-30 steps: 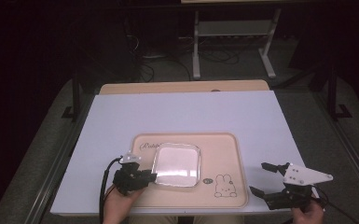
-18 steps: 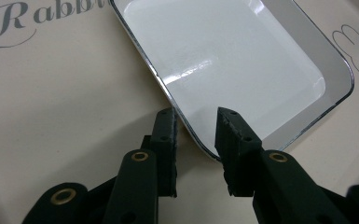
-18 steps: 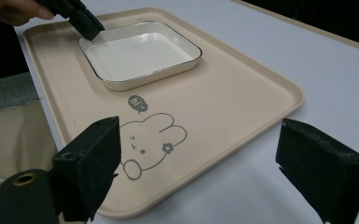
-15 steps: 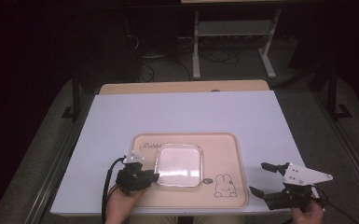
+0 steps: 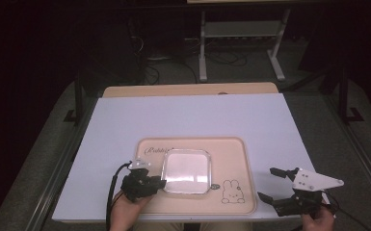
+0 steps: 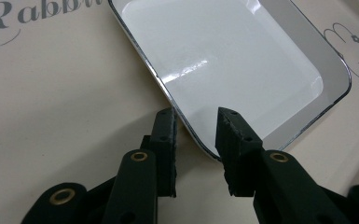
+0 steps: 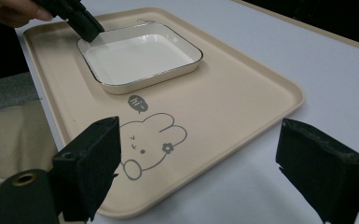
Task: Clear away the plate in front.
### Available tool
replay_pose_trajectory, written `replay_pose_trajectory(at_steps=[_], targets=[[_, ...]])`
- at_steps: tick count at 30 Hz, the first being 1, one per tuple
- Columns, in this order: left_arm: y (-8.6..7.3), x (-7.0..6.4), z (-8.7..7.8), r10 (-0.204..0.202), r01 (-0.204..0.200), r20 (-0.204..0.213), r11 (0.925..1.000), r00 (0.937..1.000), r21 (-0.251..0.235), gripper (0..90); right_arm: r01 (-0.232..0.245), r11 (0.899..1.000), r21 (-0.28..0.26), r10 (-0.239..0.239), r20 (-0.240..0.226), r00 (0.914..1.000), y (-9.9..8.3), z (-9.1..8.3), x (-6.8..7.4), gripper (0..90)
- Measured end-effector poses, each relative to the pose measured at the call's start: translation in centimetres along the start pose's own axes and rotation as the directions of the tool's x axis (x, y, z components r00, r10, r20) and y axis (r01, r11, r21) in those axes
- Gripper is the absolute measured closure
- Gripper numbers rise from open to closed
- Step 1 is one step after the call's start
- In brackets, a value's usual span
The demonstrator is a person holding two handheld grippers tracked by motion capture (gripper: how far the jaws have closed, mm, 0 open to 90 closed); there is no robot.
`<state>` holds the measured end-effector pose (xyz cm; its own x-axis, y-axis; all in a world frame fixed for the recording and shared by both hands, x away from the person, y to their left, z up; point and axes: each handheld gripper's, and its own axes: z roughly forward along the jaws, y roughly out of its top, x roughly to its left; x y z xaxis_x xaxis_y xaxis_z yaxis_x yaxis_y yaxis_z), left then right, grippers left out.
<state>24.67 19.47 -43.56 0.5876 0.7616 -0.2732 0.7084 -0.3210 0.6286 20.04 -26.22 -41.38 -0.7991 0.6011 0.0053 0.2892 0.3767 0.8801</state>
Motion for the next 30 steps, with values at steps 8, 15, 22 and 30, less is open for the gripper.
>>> replay_pose_trajectory(at_steps=[8, 15, 22, 30], targets=[[0.1, 0.4, -1.0, 0.002, -0.002, -0.002, 0.9987, 1.0, -0.051, 63.9, 0.0, 1.0, 0.0, 0.0, -0.002, 1.0, 0.0, 0.0, 0.0, 13.1], [0.0, 0.8, -2.3, 0.036, -0.037, -0.009, 0.9943, 0.9993, -0.1, 58.8, -0.004, 1.0, -0.001, 0.004, 0.0, 1.0, 0.0, 0.0, 0.0, 13.1], [-0.3, 1.5, -3.5, 0.059, -0.061, -0.017, 0.9875, 0.9981, -0.145, 54.2, -0.006, 1.0, -0.001, 0.006, 0.0, 1.0, 0.0, -0.1, -0.1, 13.1], [-0.7, 2.4, -4.9, 0.058, -0.063, -0.032, 0.9795, 0.9978, -0.191, 49.1, -0.01, 1.0, -0.004, 0.01, 0.003, 1.0, -0.1, -0.1, -0.1, 13.1]])
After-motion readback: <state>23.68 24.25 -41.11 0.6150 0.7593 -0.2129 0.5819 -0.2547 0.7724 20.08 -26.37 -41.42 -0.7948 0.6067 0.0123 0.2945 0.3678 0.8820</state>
